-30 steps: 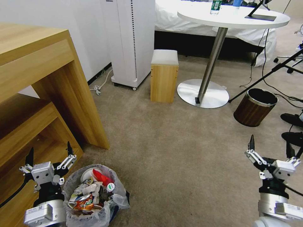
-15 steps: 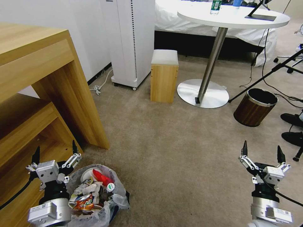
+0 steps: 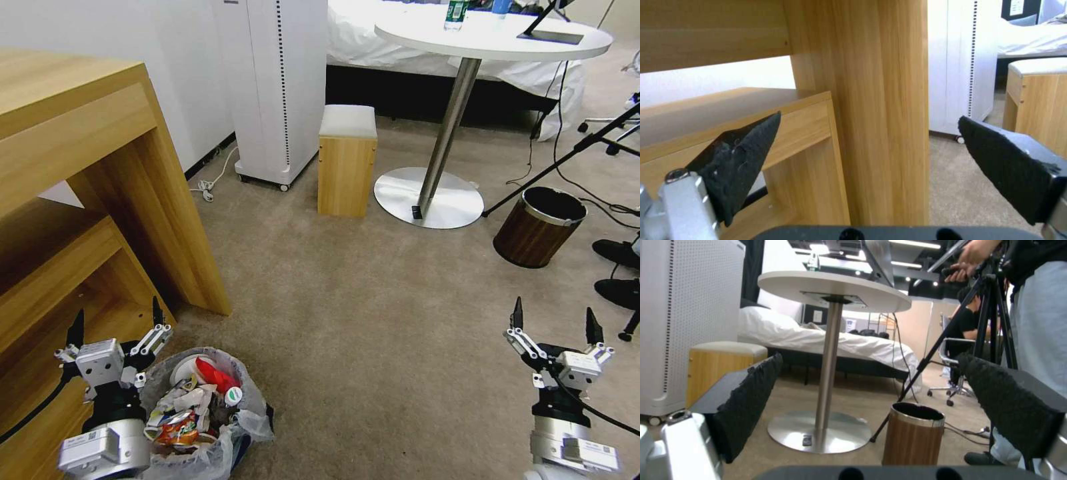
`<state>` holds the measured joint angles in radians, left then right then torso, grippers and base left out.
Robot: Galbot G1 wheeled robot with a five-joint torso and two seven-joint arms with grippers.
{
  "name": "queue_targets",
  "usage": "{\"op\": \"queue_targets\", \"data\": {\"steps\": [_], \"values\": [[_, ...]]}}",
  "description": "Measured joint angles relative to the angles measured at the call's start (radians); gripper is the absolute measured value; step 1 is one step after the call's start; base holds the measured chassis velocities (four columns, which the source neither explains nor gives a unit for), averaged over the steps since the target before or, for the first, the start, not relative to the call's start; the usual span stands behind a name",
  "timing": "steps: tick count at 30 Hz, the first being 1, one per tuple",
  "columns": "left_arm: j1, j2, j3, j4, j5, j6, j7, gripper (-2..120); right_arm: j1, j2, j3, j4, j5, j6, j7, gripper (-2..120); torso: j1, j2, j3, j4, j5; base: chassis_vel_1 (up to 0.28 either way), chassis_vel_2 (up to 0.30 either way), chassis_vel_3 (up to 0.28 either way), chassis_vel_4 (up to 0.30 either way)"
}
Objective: Pick up the trash bin and place the garbage on the floor into it.
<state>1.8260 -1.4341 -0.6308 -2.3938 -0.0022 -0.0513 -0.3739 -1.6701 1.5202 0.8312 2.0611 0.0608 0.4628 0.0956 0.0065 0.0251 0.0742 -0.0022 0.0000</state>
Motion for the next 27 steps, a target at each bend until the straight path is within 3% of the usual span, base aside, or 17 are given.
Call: {"op": "queue_targets", "data": {"steps": [27], "values": [[0.0,0.0,-0.001,0.0,0.0,0.001,0.0,100,0.0,-0.001,0.0,0.001,0.001,-0.003,0.001,100,0.0,0.0,0.0,0.0,0.0,0.0,0.0,0.0,0.0]]}}
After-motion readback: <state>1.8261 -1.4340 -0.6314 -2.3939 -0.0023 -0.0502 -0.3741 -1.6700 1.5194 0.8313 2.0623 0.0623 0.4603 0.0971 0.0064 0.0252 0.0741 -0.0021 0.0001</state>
